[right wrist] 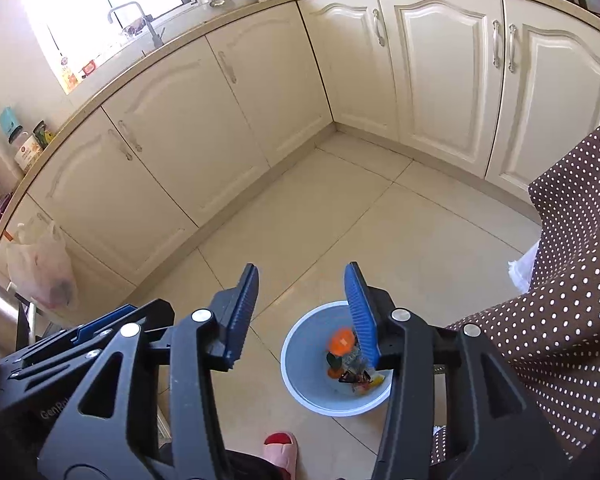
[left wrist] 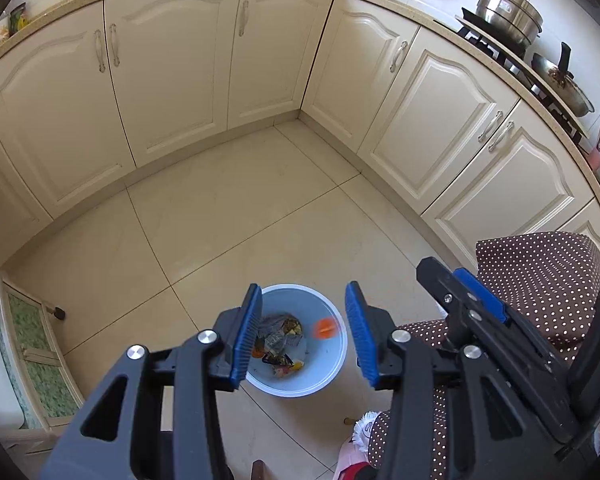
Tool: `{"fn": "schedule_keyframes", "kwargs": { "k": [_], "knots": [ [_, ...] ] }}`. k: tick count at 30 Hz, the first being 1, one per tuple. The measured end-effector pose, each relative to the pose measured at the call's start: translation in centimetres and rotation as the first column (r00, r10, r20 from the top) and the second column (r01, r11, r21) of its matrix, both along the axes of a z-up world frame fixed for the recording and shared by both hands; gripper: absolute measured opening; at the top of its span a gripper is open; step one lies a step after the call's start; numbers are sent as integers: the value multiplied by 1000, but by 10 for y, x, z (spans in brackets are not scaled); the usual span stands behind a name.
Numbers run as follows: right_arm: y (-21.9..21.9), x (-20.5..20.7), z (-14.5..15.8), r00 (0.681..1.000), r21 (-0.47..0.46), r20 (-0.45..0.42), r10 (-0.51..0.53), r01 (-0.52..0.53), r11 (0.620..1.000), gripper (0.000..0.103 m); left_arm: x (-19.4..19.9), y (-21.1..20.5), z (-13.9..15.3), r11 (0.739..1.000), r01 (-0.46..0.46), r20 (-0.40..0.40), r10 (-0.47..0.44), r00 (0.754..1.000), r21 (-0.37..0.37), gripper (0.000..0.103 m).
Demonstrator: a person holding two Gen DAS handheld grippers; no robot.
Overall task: Collect trash
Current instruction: 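Move both open tools back over the table toward the orange peel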
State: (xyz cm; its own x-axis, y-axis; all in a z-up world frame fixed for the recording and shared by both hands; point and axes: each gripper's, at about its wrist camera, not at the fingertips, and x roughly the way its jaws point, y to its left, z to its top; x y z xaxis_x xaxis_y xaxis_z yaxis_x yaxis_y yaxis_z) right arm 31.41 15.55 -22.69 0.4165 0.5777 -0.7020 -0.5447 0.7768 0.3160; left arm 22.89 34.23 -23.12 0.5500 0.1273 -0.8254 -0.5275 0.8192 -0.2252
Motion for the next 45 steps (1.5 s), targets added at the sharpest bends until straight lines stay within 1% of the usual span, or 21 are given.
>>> {"fn": "schedule_keyframes", "kwargs": {
  "k": [4, 8, 10, 14, 17, 18, 19, 21, 24, 25, 27, 28, 30, 31, 32, 34, 35, 37, 38, 43, 45],
  "knots": [
    [-12, -5, 11, 999, -4, 23, -31, 31, 1000, 45, -1, -10, 10, 1000, 16, 13, -16, 1000, 10, 43],
    [-43, -9, 33, 994, 8, 67, -83, 82, 997, 47, 0, -29, 25, 999, 43, 41, -44, 998, 18, 43],
    [-61, -11, 43, 990, 18, 86, -112, 110, 994, 47, 1, -44, 37, 997, 73, 66, -74, 995, 21, 43],
    [-115, -19, 72, 967, 42, 144, -209, 205, 978, 49, 8, -87, 60, 987, 158, 113, -161, 981, 35, 43],
    [-163, -26, 91, 936, 51, 195, -293, 289, 956, 51, 16, -132, 77, 968, 248, 150, -252, 956, 49, 44],
    [-181, -28, 97, 923, 58, 209, -322, 317, 947, 51, 19, -147, 82, 959, 277, 160, -282, 946, 54, 46],
    [-204, -32, 104, 906, 64, 224, -360, 355, 933, 51, 23, -170, 89, 945, 322, 173, -328, 929, 61, 47],
    [-235, -38, 112, 876, 68, 243, -416, 413, 908, 51, 27, -203, 94, 921, 384, 186, -389, 902, 67, 49],
    [-292, -47, 120, 822, 83, 258, -508, 505, 859, 52, 38, -266, 104, 863, 499, 195, -503, 842, 77, 51],
    [-311, -49, 121, 801, 87, 260, -539, 536, 840, 52, 41, -283, 106, 848, 523, 193, -529, 826, 86, 51],
    [-351, -55, 121, 751, 80, 266, -605, 608, 790, 52, 46, -315, 108, 814, 572, 190, -580, 792, 103, 52],
    [-364, -56, 120, 733, 76, 265, -627, 632, 771, 52, 49, -337, 109, 787, 607, 187, -616, 765, 106, 52],
    [-399, -56, 116, 691, 75, 248, -679, 685, 725, 53, 54, -364, 108, 751, 653, 183, -659, 729, 104, 52],
    [-411, -60, 113, 679, 70, 243, -693, 700, 710, 53, 59, -384, 106, 728, 678, 178, -684, 708, 101, 52],
    [-427, -59, 110, 665, 65, 232, -710, 718, 693, 53, 60, -396, 104, 713, 694, 170, -699, 694, 100, 52],
    [-446, -60, 105, 653, 62, 214, -727, 733, 677, 53, 70, -419, 97, 688, 719, 155, -725, 672, 101, 52],
    [-455, -60, 102, 646, 53, 207, -734, 742, 668, 53, 74, -429, 93, 677, 729, 143, -735, 663, 101, 52],
    [-463, -56, 96, 647, 45, 193, -738, 745, 665, 53, 82, -446, 86, 659, 745, 123, -751, 648, 102, 52],
    [-469, -53, 92, 648, 36, 181, -740, 748, 663, 53, 87, -453, 83, 655, 748, 112, -755, 646, 106, 52],
    [-485, -43, 83, 654, 29, 159, -740, 746, 665, 54, 114, -476, 65, 645, 759, 67, -764, 641, 91, 52],
    [-488, -39, 82, 656, 34, 157, -739, 744, 668, 55, 121, -482, 61, 648, 756, 55, -762, 645, 96, 52]
  ]
}}
